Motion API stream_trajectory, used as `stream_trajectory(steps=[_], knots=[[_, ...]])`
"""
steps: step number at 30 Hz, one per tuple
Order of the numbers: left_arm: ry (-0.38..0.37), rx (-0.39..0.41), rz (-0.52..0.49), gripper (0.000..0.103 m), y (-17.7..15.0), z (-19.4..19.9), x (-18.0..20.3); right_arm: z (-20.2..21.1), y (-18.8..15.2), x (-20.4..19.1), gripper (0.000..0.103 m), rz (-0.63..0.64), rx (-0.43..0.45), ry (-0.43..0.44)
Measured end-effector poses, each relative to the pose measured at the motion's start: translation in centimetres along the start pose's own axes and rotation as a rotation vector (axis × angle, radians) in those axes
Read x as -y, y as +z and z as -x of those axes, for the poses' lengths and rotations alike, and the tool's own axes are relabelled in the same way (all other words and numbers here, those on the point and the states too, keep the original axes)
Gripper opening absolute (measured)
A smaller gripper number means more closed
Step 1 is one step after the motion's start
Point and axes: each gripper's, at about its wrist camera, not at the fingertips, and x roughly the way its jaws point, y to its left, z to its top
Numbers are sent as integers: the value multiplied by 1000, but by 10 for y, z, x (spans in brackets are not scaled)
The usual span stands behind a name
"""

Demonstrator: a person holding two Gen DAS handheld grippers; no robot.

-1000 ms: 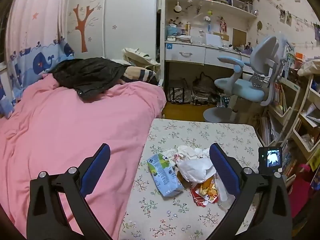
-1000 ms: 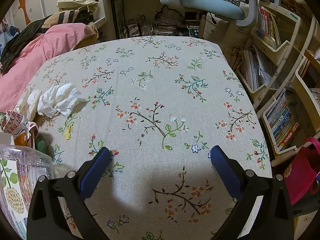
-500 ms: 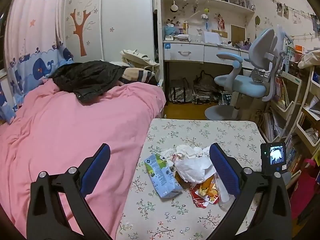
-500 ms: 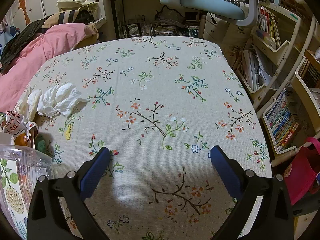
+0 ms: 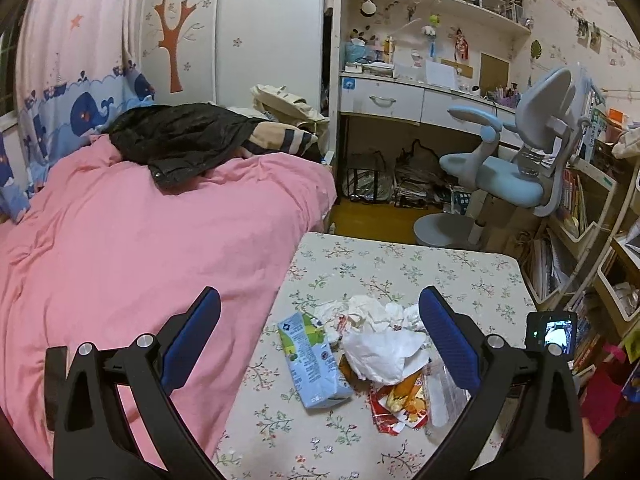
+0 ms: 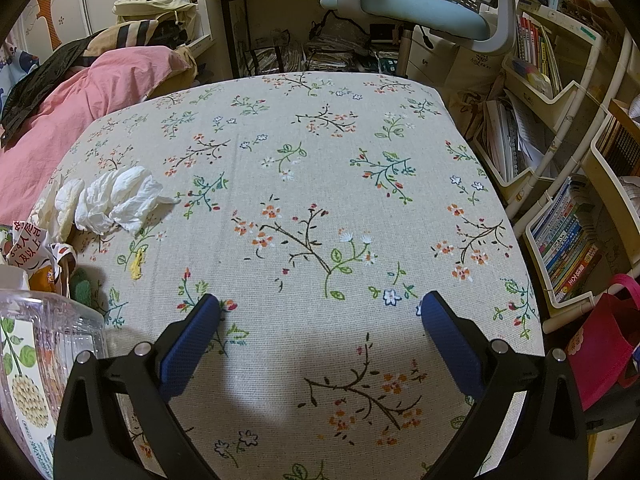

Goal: Collect trash

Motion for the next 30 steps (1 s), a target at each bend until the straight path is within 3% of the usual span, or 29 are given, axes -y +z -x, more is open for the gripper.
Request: stream_trajectory(steps=[11, 15, 18, 22, 26, 30], knots=[[-33, -22, -62, 96, -15, -17, 12, 0, 0, 1, 97, -34, 0, -17], [-35, -13, -65, 96, -17, -19, 15, 6, 11, 16, 96, -10, -44, 12], [-25, 9, -76, 96, -17, -14, 17, 41, 13, 26, 96, -33, 47, -47], [-47, 15, -46, 96, -17, -6, 13, 122, 4, 11, 96, 55, 259, -74], [-44, 27, -50, 96, -18, -1, 11, 185, -17, -6, 96, 57, 415, 56], [-41, 35, -49, 96, -17, 1, 11, 198, -32, -21, 96, 55, 449, 156]])
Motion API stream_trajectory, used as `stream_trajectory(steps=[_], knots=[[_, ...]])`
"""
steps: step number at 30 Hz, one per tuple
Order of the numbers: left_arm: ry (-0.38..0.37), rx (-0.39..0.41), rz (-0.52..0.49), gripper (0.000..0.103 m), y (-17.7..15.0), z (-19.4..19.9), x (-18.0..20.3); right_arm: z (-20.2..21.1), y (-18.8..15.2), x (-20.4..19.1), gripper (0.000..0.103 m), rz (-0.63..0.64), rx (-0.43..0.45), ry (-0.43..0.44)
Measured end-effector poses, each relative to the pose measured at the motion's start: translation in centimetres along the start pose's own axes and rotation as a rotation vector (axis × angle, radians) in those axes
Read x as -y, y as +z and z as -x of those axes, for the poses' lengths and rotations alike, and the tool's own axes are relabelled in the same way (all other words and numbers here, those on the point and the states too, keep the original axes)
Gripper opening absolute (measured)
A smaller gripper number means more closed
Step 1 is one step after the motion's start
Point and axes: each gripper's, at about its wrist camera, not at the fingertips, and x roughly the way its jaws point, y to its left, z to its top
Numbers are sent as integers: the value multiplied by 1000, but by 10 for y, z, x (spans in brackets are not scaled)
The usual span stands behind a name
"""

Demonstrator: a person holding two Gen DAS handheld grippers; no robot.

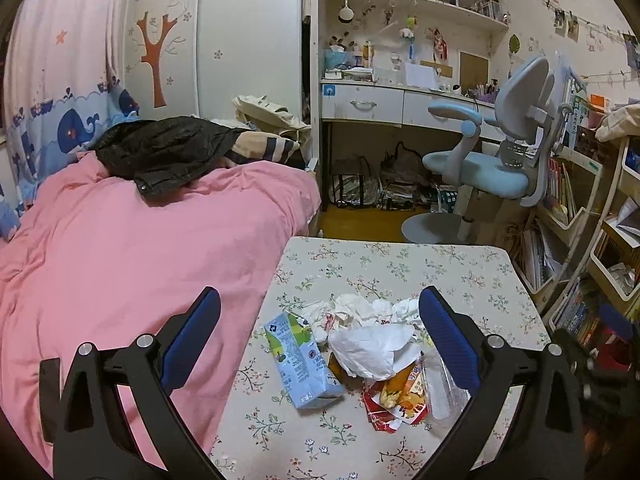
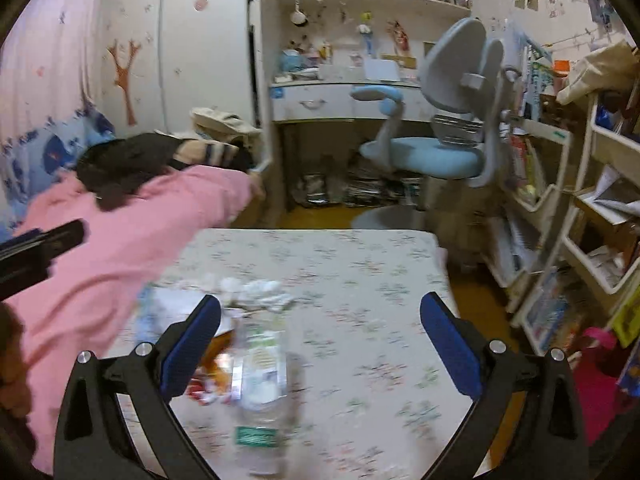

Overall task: Collect trash
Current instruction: 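Move the right tool to the clear plastic bottle, fingers around it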

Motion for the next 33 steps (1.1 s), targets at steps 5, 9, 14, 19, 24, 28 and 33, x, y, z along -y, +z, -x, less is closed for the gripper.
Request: stream_trajectory(steps=[5, 9, 14, 19, 24, 28, 33], knots=[[6, -6, 3, 96, 0, -2, -2, -7, 7, -18, 96, 84, 37, -28], [16, -5, 20, 96, 2, -4, -6, -5, 5, -12, 96, 48, 46, -3], [20, -7, 28, 96, 2, -5, -8, 1, 4, -13, 96, 32, 67, 13], [21, -5, 29, 96, 4, -5, -9, 2, 3, -17, 96, 35, 69, 24], [25, -3, 31, 96, 3, -6, -11, 6, 4, -17, 96, 26, 87, 27], [29, 0, 32, 96, 2, -5, -12, 5, 5, -17, 96, 24, 84, 28], [34, 4, 26, 96, 2, -5, -12, 5, 5, -18, 96, 23, 82, 31]])
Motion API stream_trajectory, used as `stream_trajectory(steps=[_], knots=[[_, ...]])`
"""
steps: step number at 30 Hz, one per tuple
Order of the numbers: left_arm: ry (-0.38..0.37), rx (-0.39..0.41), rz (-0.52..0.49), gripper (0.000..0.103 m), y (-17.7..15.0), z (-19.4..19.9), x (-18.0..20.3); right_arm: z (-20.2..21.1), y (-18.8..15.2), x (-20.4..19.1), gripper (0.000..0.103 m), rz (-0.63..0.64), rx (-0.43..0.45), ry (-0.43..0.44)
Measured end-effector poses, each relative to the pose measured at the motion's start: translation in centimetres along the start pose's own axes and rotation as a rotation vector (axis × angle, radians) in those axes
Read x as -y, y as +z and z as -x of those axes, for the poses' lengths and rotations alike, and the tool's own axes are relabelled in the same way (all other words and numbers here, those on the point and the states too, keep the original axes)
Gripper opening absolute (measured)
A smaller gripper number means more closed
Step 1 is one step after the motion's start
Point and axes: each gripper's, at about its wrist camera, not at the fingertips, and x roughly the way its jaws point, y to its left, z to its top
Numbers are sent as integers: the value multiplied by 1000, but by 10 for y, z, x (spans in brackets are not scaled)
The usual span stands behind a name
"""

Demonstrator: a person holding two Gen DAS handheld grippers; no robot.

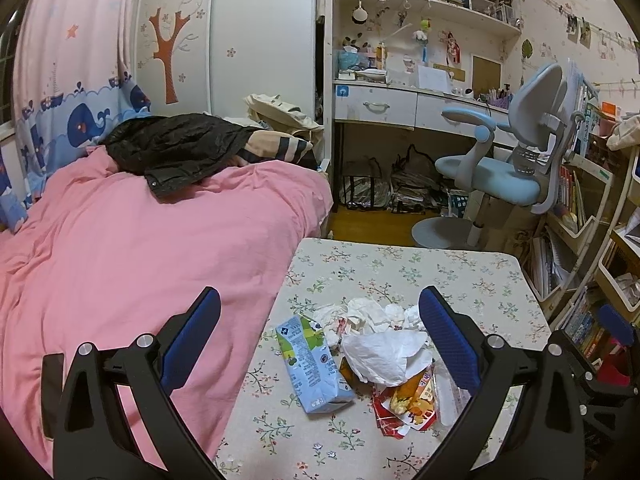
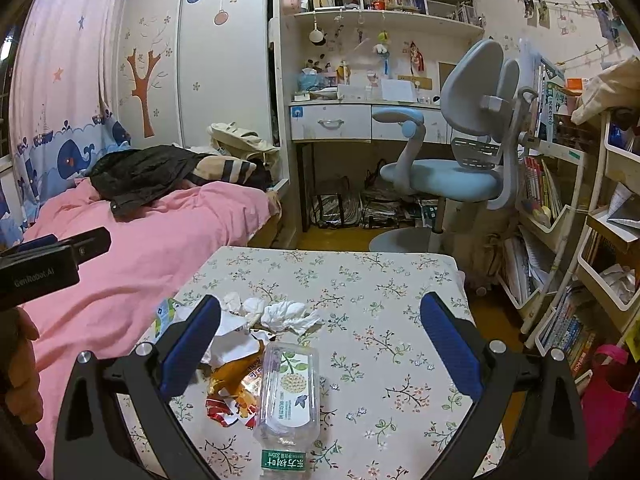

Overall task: Collect trash
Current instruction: 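Move the right tool to the clear plastic bottle, fingers around it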

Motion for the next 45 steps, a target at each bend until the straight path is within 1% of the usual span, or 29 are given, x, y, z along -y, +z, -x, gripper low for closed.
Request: stream_trajectory(steps=[45], knots=[[7, -8, -11, 96, 0, 0, 0, -5, -1, 0, 96, -3, -28, 12]])
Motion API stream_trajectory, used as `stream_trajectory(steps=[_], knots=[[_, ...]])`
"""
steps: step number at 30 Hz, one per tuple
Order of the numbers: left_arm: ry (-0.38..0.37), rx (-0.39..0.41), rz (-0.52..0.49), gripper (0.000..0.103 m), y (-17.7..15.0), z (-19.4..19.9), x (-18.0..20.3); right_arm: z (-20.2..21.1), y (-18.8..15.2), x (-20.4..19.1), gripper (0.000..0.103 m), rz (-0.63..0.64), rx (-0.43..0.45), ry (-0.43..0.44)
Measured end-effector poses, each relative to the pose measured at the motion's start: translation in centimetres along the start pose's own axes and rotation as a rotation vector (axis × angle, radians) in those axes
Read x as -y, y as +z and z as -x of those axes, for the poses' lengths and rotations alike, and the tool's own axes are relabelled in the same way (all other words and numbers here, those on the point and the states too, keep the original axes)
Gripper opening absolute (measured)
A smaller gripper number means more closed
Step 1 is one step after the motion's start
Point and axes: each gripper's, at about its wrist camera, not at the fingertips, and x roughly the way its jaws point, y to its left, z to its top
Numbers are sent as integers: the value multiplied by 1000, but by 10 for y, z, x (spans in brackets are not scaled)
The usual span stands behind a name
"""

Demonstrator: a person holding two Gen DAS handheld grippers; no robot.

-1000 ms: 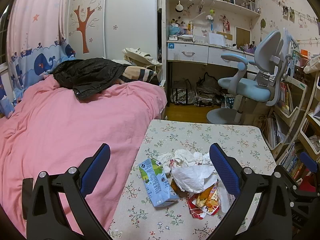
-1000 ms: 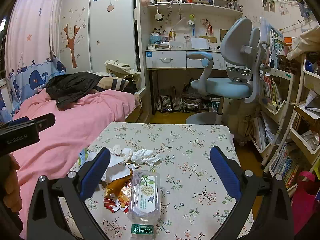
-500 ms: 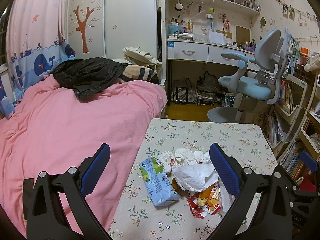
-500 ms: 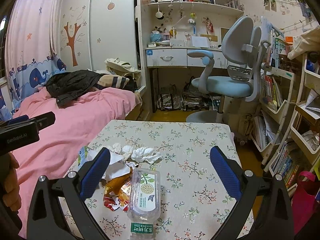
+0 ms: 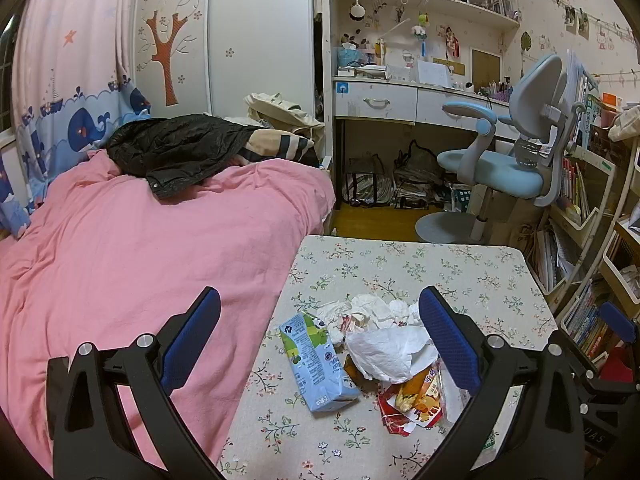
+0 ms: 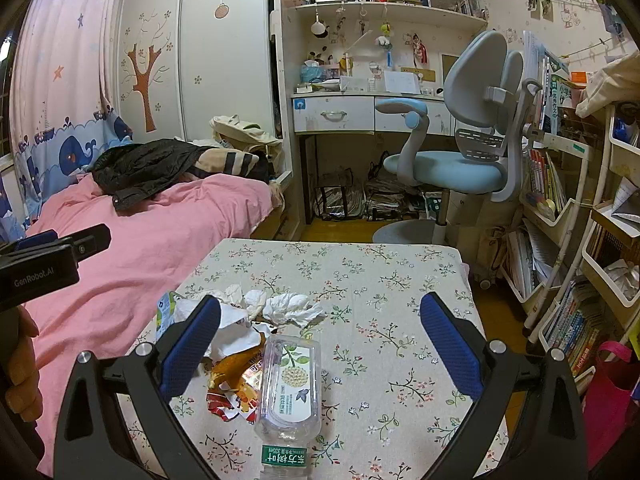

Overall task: Collect trash
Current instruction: 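Move the right tool to the clear plastic bottle, fingers around it, then close the right tool on the bottle while the left tool grasps the blue milk carton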

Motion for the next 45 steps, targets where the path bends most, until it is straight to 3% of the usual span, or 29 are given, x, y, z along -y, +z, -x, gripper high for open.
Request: stream_trajectory(steps=[24, 30, 35, 39, 45], knots=[[0, -4, -4, 96, 2, 0, 2, -3, -3, -2, 96, 9, -16, 3], [41, -29, -3, 96, 2, -4, -21, -8, -3, 10, 96, -12, -51, -40], [76, -80, 60, 96, 0, -12, -55, -19, -6, 22, 96, -60, -123, -15], [99, -105, 44, 96, 0, -16, -63, -38, -18, 17, 96, -47, -242, 59], [124, -199, 13, 96, -8, -34, -71, -61, -33, 8, 96, -40, -338, 72]])
